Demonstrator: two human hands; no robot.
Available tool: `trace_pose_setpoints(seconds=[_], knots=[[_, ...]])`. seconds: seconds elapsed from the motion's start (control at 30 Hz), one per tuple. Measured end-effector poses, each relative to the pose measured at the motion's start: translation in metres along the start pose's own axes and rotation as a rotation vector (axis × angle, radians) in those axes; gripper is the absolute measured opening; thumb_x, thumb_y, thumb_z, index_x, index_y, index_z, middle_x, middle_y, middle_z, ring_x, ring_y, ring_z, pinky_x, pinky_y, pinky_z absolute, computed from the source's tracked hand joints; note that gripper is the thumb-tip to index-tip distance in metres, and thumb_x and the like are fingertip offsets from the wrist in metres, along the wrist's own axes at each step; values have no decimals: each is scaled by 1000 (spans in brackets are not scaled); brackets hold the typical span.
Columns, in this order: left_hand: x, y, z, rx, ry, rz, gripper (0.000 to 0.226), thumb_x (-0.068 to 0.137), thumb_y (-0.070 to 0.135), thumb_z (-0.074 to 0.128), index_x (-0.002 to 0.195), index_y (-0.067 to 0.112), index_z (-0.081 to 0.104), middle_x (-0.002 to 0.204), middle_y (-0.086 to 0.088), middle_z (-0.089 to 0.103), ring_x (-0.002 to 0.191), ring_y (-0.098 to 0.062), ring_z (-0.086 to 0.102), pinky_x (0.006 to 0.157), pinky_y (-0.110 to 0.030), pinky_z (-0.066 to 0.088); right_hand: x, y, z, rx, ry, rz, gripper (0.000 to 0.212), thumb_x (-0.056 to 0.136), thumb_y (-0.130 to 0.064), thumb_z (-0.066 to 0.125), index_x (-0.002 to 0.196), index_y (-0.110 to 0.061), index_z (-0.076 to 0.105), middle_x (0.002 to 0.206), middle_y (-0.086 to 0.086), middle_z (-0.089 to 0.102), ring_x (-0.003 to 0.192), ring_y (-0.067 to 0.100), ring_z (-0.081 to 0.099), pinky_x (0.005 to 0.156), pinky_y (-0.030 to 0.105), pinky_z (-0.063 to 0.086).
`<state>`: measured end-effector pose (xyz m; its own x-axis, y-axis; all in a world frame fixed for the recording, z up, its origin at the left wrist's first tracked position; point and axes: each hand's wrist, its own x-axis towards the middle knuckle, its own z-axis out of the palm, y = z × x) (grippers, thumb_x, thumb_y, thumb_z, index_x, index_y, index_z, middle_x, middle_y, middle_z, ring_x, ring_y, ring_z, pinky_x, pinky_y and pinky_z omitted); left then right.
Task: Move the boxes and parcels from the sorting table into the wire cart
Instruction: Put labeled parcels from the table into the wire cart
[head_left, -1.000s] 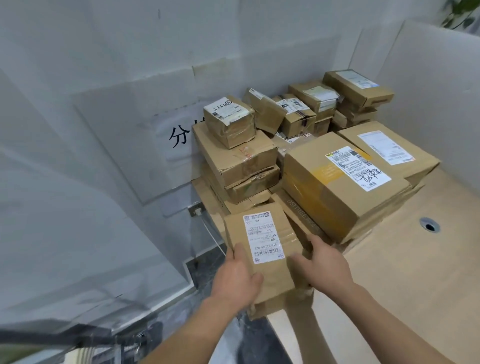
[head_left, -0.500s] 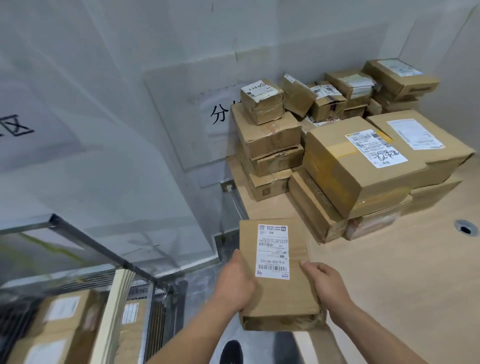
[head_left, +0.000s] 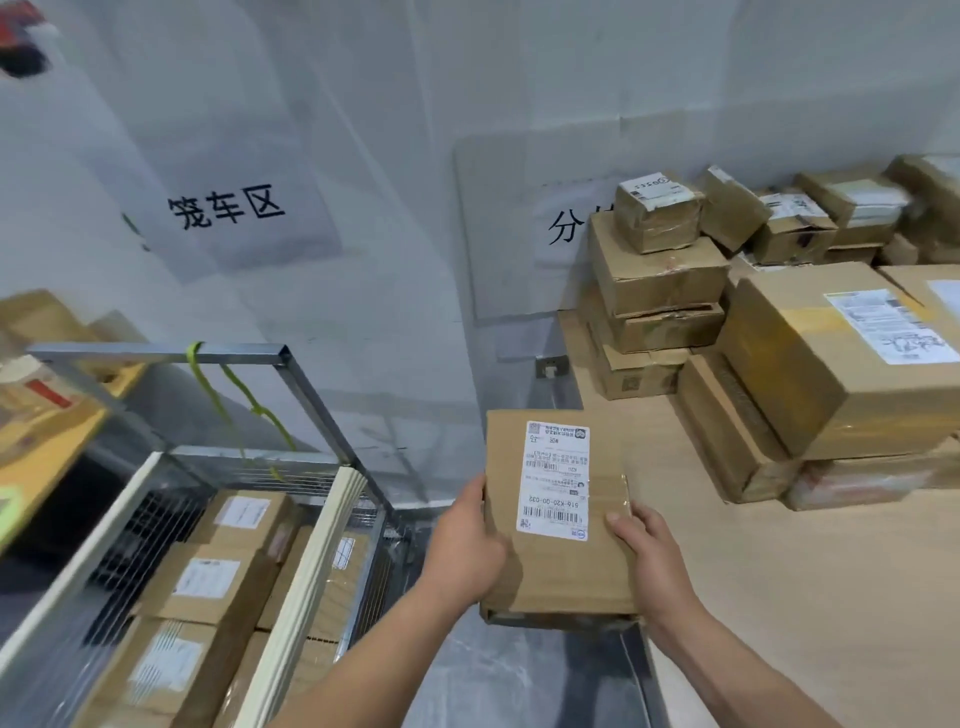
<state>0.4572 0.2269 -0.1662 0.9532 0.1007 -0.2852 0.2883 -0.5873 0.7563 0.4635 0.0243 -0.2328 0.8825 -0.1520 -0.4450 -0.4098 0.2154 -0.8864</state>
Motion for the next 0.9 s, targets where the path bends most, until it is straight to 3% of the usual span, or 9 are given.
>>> trace_pose_setpoints(seconds=[0.13, 0.27, 0.37, 0.47, 0.57, 0.63, 0.7, 0.77, 0.9], knots=[[-27, -17, -53, -38, 120, 5, 63, 89, 4, 60, 142, 35, 46, 115, 19, 62, 98, -9, 63, 70, -10, 44, -16, -12, 50, -8, -135, 0, 23, 100, -17, 57, 115, -11, 73, 109, 10, 77, 106, 30, 71, 99, 48, 52], [-65, -40, -112, -111, 265, 16, 58, 91, 5, 64, 135, 40, 48, 104, 26, 57, 106, -5, 59, 81, -18, 45, -44, -21, 109, -15, -250, -29, 23, 98, -22, 61, 111, -8, 74, 110, 14, 76, 104, 31, 70, 93, 47, 55], [-97, -65, -157, -181, 367, 1, 61, 93, 9, 65, 145, 32, 44, 113, 23, 55, 112, -7, 58, 88, -23, 45, -80, -25, 158, -38, -341, -109, 26, 98, -21, 60, 116, -3, 65, 108, 10, 72, 96, 21, 68, 80, 37, 53], [-137, -96, -200, -237, 467, 19, 60, 91, 13, 66, 137, 45, 45, 119, 22, 63, 104, 0, 62, 87, -26, 51, -118, -24, 209, -56, -460, -167, 22, 101, -19, 55, 117, -4, 57, 105, 5, 65, 86, 9, 68, 74, 31, 50], [-183, -126, -240, -272, 565, 0, 60, 88, 14, 64, 136, 46, 48, 122, 20, 63, 106, -8, 66, 90, -38, 56, -156, -16, 257, -93, -604, -213, 15, 101, -17, 54, 115, -10, 55, 104, 4, 65, 75, -2, 69, 75, 29, 50], [-215, -146, -268, -274, 622, -3, 63, 86, 16, 63, 142, 41, 48, 126, 17, 63, 102, -6, 66, 91, -45, 56, -182, -11, 287, -124, -707, -256, 29, 92, -29, 66, 116, -17, 54, 102, 2, 69, 77, -1, 70, 75, 30, 51], [-244, -166, -293, -231, 667, 20, 65, 87, 15, 65, 146, 35, 45, 128, 17, 62, 101, 6, 62, 97, -38, 53, -207, -7, 315, -163, -778, -290, 67, 66, -48, 75, 125, -24, 54, 107, -3, 73, 88, 6, 71, 82, 37, 52], [-274, -183, -316, -202, 713, 29, 69, 88, 14, 66, 149, 32, 42, 129, 19, 59, 105, 10, 58, 101, -33, 50, -225, 1, 341, -194, -862, -300, 96, 55, -58, 79, 142, -32, 47, 122, -4, 71, 108, 15, 69, 91, 46, 52], [-324, -210, -355, -115, 798, 48, 78, 84, 25, 72, 152, 35, 35, 140, 18, 53, 122, -4, 53, 105, -36, 47, -261, 10, 388, -233, -1011, -286, 101, 60, -55, 79, 151, -43, 36, 132, -3, 68, 121, 25, 65, 90, 50, 54]])
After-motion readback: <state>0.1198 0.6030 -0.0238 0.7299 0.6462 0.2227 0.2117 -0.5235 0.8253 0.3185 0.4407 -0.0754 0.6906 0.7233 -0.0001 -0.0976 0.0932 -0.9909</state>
